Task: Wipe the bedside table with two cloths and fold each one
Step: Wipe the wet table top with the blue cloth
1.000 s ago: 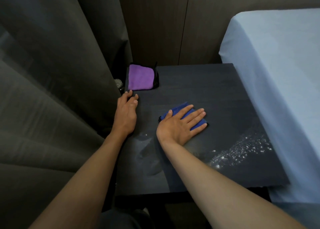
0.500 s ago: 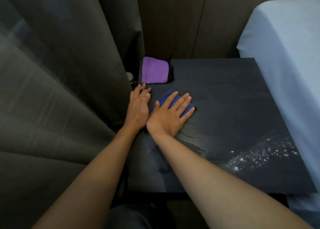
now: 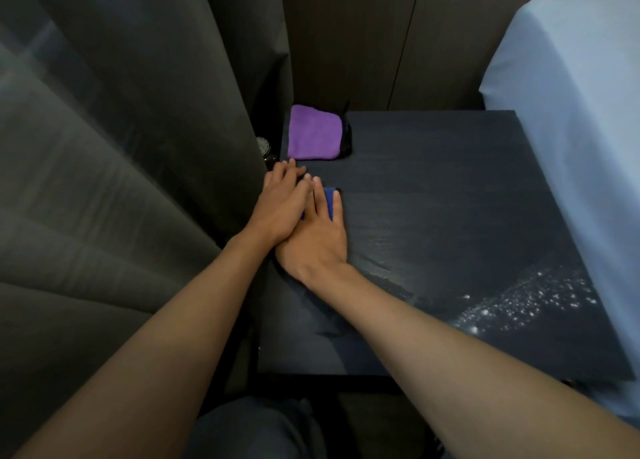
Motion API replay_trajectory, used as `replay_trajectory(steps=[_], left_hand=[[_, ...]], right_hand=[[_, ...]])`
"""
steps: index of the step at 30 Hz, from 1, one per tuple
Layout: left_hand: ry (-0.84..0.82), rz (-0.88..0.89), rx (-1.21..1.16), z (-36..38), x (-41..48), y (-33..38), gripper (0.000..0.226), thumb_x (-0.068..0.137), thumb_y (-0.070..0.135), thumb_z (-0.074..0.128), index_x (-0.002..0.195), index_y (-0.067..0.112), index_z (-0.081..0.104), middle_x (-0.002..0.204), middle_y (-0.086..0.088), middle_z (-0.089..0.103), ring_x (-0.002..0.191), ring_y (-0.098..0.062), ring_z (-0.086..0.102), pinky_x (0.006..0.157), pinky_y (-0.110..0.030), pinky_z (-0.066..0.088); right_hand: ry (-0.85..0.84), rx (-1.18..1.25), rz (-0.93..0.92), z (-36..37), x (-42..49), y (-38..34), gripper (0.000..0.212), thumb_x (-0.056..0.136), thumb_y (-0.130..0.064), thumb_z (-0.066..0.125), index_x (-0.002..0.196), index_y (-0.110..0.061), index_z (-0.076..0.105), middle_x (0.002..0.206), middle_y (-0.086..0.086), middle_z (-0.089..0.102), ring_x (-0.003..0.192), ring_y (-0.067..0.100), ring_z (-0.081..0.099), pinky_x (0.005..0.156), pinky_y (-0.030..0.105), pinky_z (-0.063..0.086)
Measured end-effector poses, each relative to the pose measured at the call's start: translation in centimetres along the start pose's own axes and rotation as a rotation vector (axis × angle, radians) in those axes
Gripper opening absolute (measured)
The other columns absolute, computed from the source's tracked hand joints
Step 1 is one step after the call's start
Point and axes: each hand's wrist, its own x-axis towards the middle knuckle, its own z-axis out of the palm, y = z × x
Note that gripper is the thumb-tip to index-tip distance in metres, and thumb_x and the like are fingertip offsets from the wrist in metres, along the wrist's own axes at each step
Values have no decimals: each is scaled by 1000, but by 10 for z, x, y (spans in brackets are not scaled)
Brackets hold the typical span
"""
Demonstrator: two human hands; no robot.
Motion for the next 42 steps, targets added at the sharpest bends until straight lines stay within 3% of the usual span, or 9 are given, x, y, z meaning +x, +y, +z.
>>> replay_trajectory(steps=[3,6,9,13,20,27,33,38,42], left_hand=[[-15,9,14,-5,1,2,45,104,30,32,143,12,45,152,-3,34,139,-18,28,105,-28,23],[-34,-5,49,-10,5,5,41,103,29,35,138,15,51,144,-5,39,132,-20,34,107,-36,30],[-50,5,227,-8,0,7,52,102,40,37,148,17,39,155,-3,30,139,-20,29,110,-47,32],[-82,4,300,-1,-6,3,61,100,46,34,155,21,24,165,1,11,148,-20,15,113,-54,30],[-153,-25,225,-10,-3,8,63,95,46,29,152,20,27,161,3,15,143,-21,21,110,-59,29],[-124,-58,190,-4,-8,11,60,101,40,26,157,21,15,167,5,0,151,-17,4,114,-60,19],[-98,-77,184,6,-14,11,60,103,38,26,158,21,10,166,6,-10,151,-11,-10,115,-58,16],[-95,-67,189,8,-14,10,62,102,39,28,158,20,8,166,7,-12,150,-9,-14,115,-57,17],[-86,-74,223,11,-11,8,64,101,40,31,158,21,9,166,7,-11,150,-9,-14,115,-58,18]], right_hand=[[46,19,-87,1,-3,4,75,97,-52,26,159,-13,8,166,17,3,153,31,-8,121,53,-6],[94,36,-168,4,-5,7,71,95,-55,29,156,-17,29,163,16,22,153,30,5,122,52,-2],[106,41,-222,5,-9,9,76,89,-57,20,153,-17,37,157,14,37,151,32,15,122,51,0],[135,55,-328,5,-18,15,71,91,-52,26,151,-17,41,152,15,45,148,33,24,123,50,2],[106,89,-541,2,-27,33,51,98,-50,34,139,-28,55,151,12,47,147,30,26,124,48,5],[33,-18,-722,-4,-32,55,53,101,-49,32,147,-27,46,154,12,41,147,29,25,123,48,9],[-14,-95,-804,-5,-40,75,56,104,-49,28,156,-29,28,162,9,29,152,27,15,123,48,8],[-24,-111,-820,-6,-42,79,58,104,-49,27,158,-31,20,164,7,24,153,26,12,123,48,6],[-56,-127,-840,-7,-48,94,59,105,-50,24,159,-34,7,167,6,11,154,22,0,123,48,4]])
